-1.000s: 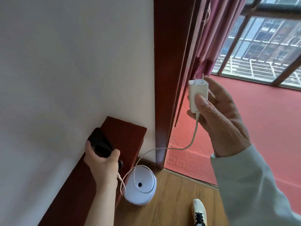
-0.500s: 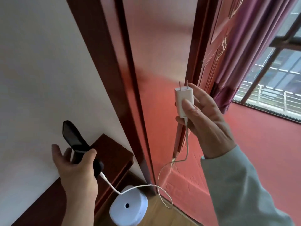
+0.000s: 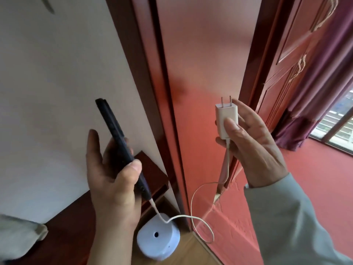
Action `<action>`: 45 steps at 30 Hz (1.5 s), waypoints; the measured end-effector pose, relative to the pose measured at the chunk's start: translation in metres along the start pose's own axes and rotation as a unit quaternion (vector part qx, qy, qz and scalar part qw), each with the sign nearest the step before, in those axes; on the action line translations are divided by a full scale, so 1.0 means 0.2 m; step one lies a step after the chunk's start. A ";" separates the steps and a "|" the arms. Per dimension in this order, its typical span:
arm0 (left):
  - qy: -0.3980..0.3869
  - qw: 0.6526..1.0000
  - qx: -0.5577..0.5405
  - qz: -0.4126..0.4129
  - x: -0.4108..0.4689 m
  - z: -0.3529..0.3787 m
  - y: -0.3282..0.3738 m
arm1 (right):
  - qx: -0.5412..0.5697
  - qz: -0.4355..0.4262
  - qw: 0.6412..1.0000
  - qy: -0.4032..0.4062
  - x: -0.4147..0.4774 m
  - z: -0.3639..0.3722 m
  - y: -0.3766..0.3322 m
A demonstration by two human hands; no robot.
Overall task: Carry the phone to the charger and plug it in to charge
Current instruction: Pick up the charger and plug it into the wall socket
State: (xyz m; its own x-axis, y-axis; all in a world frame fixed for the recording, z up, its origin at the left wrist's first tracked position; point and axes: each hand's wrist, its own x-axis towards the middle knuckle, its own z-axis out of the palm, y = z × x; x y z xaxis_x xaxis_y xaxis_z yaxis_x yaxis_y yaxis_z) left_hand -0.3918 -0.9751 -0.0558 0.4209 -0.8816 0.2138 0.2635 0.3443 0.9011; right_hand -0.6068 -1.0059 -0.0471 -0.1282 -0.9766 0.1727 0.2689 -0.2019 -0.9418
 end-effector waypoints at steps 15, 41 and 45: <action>-0.140 0.989 -0.001 0.038 -0.18 0.17 0.22 | -0.008 -0.045 0.999 -0.014 -0.17 -0.03 -0.21; -0.024 0.994 0.010 0.109 -0.19 1.12 -0.16 | 0.022 0.028 0.975 -0.219 0.63 -0.75 -0.36; -0.036 0.993 0.025 0.111 -0.14 1.14 -0.21 | 0.014 0.033 0.972 -0.234 0.67 -0.78 -0.32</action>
State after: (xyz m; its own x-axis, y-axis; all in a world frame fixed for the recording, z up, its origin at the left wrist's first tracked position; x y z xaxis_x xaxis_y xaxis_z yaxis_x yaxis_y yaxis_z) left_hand -0.6131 -1.0386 -0.0125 0.4001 -0.8067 0.4349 0.1262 0.5185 0.8457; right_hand -0.7906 -1.1126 -0.0087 0.3364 -0.9131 0.2303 0.2889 -0.1327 -0.9481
